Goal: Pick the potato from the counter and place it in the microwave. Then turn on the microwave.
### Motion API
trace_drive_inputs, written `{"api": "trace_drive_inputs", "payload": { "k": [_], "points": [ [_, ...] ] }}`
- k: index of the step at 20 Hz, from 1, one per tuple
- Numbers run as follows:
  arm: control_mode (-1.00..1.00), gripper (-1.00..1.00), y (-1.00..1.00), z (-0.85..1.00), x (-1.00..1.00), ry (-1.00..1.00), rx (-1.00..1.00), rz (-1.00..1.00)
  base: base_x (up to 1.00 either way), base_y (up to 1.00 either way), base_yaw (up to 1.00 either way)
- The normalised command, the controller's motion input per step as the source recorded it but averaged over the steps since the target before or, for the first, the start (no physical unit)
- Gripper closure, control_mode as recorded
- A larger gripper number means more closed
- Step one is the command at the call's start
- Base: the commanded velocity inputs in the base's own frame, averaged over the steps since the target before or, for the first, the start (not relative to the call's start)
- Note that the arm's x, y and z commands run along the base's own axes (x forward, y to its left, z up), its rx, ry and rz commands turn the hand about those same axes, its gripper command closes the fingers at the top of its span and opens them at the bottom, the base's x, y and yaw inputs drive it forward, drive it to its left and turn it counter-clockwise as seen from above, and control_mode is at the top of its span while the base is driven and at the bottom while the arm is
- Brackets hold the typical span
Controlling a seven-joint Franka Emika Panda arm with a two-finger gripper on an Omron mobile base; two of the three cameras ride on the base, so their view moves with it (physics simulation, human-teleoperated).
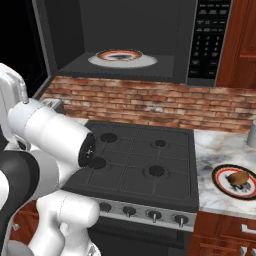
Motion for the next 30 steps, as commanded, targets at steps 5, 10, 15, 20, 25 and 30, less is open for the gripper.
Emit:
{"api": "trace_drive_inputs", "payload": {
  "k": [5,10,15,20,25,30],
  "points": [
    [-1.0,-1.0,0.55,0.01,-0.01,-0.02,0.0,0.03,0.0,0.0,0.0],
    [-1.0,-1.0,0.31,0.01,0.0,-0.09,0.0,0.01,0.0,0.0,0.0],
    [-1.0,-1.0,-0.62,0.3,0.0,-0.27,-0.16,-0.07,0.0,0.0,0.0],
    [-1.0,-1.0,-1.0,0.15,0.0,-0.23,-0.26,-0.16,0.0,0.0,0.0],
    [-1.0,-1.0,-1.0,0.0,0.0,-0.19,-0.31,-0.16,0.0,0.0,0.0],
    [-1.0,-1.0,-0.97,-0.12,0.08,-0.14,-0.36,-0.2,0.0,0.0,0.0]
  ]
}}
